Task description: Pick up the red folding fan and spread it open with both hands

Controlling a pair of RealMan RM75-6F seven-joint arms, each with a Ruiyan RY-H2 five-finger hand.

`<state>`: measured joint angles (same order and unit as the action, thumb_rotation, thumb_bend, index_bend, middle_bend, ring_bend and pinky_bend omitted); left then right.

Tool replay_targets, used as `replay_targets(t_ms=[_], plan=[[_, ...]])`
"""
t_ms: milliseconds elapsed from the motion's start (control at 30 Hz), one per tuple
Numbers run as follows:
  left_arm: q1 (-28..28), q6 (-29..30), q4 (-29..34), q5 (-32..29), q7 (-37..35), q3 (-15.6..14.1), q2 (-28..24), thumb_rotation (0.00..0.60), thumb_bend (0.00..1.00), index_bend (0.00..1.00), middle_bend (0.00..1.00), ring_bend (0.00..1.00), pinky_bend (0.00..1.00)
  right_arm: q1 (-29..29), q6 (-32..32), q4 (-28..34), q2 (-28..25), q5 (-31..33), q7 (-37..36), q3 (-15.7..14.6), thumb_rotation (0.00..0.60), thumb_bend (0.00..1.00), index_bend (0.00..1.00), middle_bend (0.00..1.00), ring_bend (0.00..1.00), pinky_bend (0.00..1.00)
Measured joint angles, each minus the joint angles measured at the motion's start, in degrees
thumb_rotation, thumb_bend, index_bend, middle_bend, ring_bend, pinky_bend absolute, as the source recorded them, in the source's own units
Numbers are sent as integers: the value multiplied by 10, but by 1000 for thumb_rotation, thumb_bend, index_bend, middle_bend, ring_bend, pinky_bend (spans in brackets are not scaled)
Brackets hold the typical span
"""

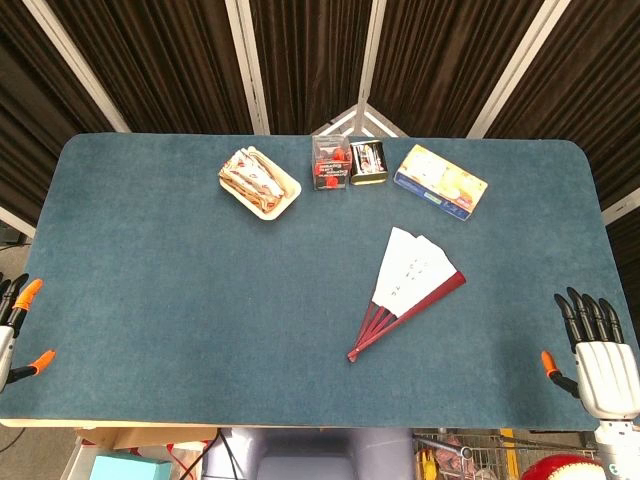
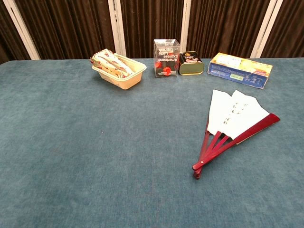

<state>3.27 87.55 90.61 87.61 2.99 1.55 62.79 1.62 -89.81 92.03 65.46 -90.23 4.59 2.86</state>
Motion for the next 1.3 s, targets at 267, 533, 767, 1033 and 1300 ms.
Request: replay_targets(t_ms=[267, 533, 767, 1033, 1300], plan=[[-1, 3, 0, 2, -2, 0, 0, 600, 24, 0, 0, 0, 0, 0, 0, 2, -1, -2, -2, -1, 600, 355, 0, 0, 0, 0], [0, 0, 0, 1, -3, 0, 1, 600, 24, 0, 0, 0, 0, 8, 0, -3, 2, -32, -19, -6, 600, 355, 0, 0, 0, 0], [0, 3, 0, -1, -1, 3, 2, 600, 24, 0, 0, 0, 0, 48, 16, -54, 28, -73, -59, -2, 600, 355, 0, 0, 0, 0], [1, 4, -3, -4, 3, 6, 5, 600, 24, 0, 0, 0, 0, 114, 50, -163, 70, -132, -143, -6, 600, 355, 180, 84, 4, 0], [2, 4, -4, -2, 15, 5, 10, 600, 24, 0, 0, 0, 0, 172, 59, -281, 154, -195, -211, -24, 600, 354, 212, 102, 10, 0]])
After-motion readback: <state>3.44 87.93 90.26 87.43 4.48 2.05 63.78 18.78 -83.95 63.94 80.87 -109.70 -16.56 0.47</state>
